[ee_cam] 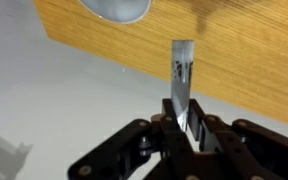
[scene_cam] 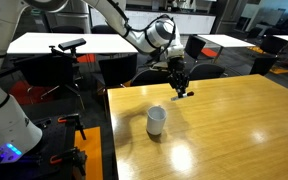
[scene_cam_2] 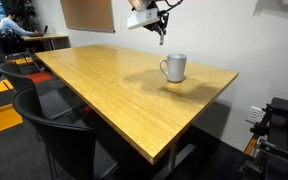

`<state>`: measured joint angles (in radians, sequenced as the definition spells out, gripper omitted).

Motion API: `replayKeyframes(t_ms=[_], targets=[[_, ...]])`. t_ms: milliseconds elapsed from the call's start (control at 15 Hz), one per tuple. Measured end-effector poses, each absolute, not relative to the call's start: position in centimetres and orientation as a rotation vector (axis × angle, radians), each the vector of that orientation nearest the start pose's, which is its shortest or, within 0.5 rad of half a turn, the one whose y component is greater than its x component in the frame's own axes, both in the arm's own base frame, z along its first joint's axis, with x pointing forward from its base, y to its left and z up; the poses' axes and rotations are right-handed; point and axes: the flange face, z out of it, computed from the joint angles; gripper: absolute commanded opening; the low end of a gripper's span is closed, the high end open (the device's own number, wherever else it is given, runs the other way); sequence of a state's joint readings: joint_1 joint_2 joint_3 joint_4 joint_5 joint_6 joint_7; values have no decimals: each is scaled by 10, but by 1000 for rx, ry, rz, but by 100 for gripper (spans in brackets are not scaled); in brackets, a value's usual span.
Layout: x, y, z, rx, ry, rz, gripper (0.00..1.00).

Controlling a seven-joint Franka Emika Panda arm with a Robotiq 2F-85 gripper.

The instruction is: Put the marker inside the mug

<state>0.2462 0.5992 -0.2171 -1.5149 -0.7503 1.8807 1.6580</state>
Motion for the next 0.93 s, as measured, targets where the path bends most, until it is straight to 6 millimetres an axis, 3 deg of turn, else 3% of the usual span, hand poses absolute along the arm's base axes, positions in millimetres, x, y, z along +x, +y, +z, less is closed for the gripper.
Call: replayKeyframes(t_ms=[667, 733, 933], targets=[[668, 2, 329, 1554, -1575, 617, 5], [665, 2, 330, 1521, -1580, 616, 19], [665, 5, 327, 1525, -1578, 608, 19]])
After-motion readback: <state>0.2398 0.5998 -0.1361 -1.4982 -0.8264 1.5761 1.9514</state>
